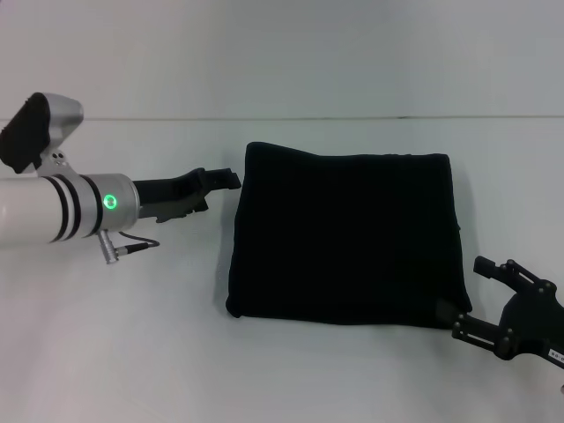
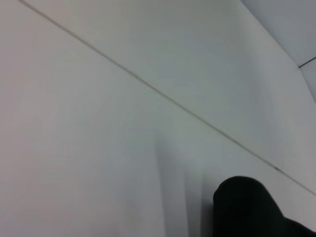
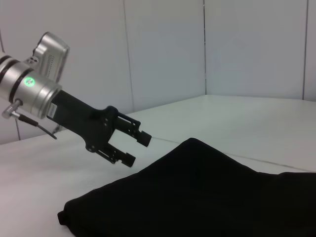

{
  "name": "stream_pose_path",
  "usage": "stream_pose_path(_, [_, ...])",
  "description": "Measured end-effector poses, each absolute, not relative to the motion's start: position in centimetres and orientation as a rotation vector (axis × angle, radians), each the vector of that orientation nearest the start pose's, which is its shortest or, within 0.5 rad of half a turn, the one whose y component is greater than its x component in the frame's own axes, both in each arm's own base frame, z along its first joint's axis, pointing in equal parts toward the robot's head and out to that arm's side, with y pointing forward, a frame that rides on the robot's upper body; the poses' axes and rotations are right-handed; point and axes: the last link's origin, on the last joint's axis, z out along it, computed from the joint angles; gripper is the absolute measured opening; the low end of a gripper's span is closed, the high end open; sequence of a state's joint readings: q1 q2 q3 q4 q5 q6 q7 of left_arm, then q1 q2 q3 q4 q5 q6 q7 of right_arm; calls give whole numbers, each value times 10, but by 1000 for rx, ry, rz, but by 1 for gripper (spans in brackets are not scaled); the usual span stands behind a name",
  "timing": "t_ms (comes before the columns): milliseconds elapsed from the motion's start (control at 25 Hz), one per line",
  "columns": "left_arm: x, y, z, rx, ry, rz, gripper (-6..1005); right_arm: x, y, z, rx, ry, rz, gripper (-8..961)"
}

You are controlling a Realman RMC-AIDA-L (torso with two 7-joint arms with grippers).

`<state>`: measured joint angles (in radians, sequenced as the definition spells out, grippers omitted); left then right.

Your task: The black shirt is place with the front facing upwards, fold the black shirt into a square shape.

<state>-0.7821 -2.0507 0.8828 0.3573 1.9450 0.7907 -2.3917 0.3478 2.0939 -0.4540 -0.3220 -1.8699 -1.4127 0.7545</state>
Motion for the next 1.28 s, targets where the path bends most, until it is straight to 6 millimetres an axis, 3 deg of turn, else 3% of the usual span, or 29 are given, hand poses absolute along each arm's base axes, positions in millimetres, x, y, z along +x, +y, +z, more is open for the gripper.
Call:
stream_pose_path(760, [-251,415,-70,-1911,-1827,-584,734,338,268,-29,-2336,531,711,940])
stream_pose_path(1200, [-239,411,-84,-2002,-1734,-583,691,336,270,-28,-2333,525,726,940])
stream_pose_path(1280, [-238,411,-86,-2001,-1731,-580,599,336,270,-28,-2332,524,729,940])
